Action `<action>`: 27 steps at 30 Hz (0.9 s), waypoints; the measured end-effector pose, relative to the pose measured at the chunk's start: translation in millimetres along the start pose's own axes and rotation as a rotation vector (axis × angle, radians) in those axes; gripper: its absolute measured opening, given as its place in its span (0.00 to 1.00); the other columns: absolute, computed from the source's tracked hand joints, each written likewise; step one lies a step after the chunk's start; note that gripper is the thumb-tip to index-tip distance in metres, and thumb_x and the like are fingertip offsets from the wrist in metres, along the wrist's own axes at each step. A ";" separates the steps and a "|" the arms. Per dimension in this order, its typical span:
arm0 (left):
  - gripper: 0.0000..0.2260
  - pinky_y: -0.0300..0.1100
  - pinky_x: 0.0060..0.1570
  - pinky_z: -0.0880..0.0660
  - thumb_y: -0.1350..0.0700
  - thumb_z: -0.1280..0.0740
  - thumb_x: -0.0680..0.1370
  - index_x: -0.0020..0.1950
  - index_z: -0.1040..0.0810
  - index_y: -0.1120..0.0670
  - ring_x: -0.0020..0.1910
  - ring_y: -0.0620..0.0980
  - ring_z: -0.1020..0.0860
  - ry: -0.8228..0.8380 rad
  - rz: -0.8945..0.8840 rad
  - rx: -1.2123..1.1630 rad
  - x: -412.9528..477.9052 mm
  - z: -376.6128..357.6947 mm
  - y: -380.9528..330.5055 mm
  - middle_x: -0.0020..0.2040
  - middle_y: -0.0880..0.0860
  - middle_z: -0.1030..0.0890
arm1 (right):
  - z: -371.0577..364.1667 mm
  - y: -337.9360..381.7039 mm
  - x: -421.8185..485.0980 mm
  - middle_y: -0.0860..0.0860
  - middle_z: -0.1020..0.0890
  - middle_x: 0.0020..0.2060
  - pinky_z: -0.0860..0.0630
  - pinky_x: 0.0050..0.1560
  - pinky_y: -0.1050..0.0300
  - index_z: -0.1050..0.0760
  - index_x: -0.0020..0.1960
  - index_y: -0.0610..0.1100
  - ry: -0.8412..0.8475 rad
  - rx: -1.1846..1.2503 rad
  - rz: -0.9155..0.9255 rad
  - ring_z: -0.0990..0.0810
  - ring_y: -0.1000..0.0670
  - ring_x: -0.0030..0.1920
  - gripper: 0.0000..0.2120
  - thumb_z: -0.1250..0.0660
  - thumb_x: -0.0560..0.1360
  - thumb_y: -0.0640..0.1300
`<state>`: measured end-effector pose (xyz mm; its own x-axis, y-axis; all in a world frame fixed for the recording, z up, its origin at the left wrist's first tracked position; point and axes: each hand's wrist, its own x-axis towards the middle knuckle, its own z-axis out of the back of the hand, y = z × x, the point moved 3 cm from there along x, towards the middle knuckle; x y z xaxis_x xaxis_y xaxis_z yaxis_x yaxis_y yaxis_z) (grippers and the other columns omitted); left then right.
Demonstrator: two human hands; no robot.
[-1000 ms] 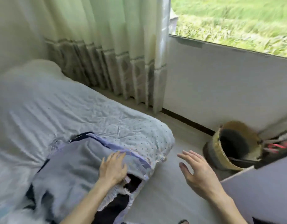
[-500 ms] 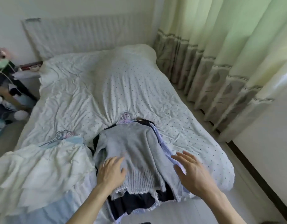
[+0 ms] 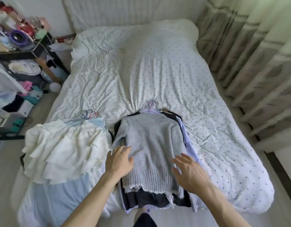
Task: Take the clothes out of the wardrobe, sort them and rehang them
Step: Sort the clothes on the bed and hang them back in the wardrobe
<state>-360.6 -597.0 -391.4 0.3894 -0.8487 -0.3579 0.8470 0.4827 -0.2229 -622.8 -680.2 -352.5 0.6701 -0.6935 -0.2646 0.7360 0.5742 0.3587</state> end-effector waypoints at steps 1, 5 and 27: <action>0.24 0.47 0.72 0.37 0.48 0.41 0.82 0.78 0.35 0.50 0.74 0.50 0.36 0.026 -0.011 0.007 14.0 -1.0 0.0 0.74 0.48 0.31 | -6.4 -3.5 12.9 0.55 0.22 0.64 0.32 0.70 0.52 0.26 0.68 0.50 0.030 -0.005 -0.007 0.31 0.47 0.72 0.17 0.43 0.82 0.52; 0.24 0.48 0.71 0.37 0.47 0.42 0.82 0.78 0.35 0.49 0.74 0.51 0.35 0.146 -0.066 0.126 86.6 -5.3 2.9 0.74 0.48 0.30 | -30.7 -22.4 71.7 0.57 0.22 0.57 0.31 0.66 0.55 0.25 0.61 0.51 0.153 -0.012 -0.060 0.28 0.49 0.65 0.16 0.47 0.81 0.53; 0.12 0.52 0.55 0.25 0.54 0.36 0.79 0.61 0.26 0.56 0.57 0.60 0.23 0.193 -0.115 0.165 449.5 -99.6 42.8 0.57 0.59 0.23 | -182.4 -101.0 256.0 0.50 0.69 0.78 0.54 0.74 0.29 0.59 0.80 0.60 0.532 0.048 -0.597 0.64 0.40 0.79 0.35 0.44 0.79 0.60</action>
<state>-185.3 -936.3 -652.2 0.2241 -0.8312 -0.5088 0.9355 0.3299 -0.1267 -508.0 -836.3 -619.8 0.1294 -0.5704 -0.8111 0.9880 0.1441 0.0563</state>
